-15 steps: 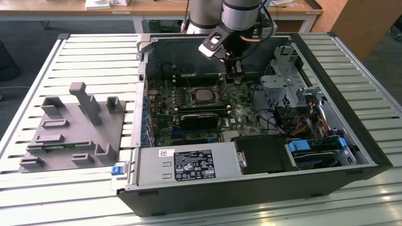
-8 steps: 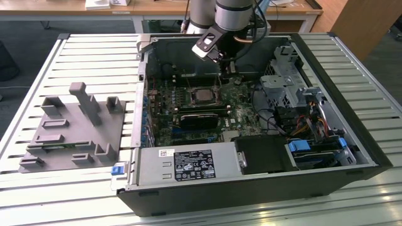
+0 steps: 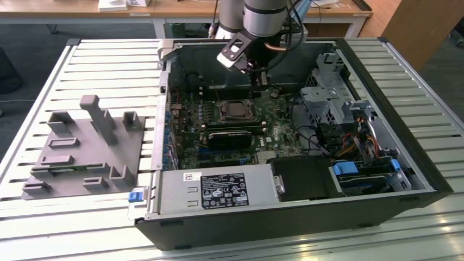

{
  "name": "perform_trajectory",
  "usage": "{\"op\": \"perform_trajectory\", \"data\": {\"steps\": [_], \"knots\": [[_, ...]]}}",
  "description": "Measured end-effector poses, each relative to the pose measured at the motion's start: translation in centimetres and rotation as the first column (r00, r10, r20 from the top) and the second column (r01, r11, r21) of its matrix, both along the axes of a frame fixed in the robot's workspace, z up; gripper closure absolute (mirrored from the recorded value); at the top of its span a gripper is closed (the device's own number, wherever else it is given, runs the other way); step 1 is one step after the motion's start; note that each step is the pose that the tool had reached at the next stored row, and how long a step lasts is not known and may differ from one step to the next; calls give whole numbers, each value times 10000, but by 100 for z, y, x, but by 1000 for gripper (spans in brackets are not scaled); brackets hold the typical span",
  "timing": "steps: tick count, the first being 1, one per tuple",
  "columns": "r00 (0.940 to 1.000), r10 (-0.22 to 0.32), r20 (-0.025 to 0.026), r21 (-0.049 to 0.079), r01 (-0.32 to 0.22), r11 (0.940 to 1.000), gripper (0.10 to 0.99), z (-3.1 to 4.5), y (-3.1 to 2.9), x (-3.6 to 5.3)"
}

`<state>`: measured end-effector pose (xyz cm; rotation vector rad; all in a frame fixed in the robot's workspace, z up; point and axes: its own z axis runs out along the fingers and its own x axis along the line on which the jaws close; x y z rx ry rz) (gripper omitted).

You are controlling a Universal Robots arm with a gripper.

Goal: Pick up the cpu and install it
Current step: 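Close the cpu cover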

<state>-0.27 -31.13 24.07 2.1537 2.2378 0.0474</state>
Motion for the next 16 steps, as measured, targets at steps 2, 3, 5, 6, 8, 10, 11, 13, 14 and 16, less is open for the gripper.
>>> {"op": "perform_trajectory", "data": {"steps": [2, 3, 5, 6, 8, 10, 11, 13, 14, 16], "knots": [[10000, 0, 0, 0, 0, 10000, 980, -41, 0, -39], [10000, 1, 0, 0, -1, 10000, 980, -48, 0, -51], [10000, -1, -1, -1, 1, 10000, 980, -53, 0, -71], [10000, 0, -1, -3, 0, 10000, 980, -54, 0, -84], [10000, 0, 0, -1, 0, 10000, 980, -56, 0, -104], [10000, -1, 0, 0, 1, 10000, 980, -57, 0, -116], [10000, 1, 0, 0, -1, 10000, 980, -57, 0, -116], [10000, 0, 0, 0, 0, 10000, 980, -57, 0, -134], [10000, 0, 0, 1, 0, 10000, 980, -57, 0, -151], [10000, 0, 0, 1, 0, 10000, 980, -58, 0, -190]]}}
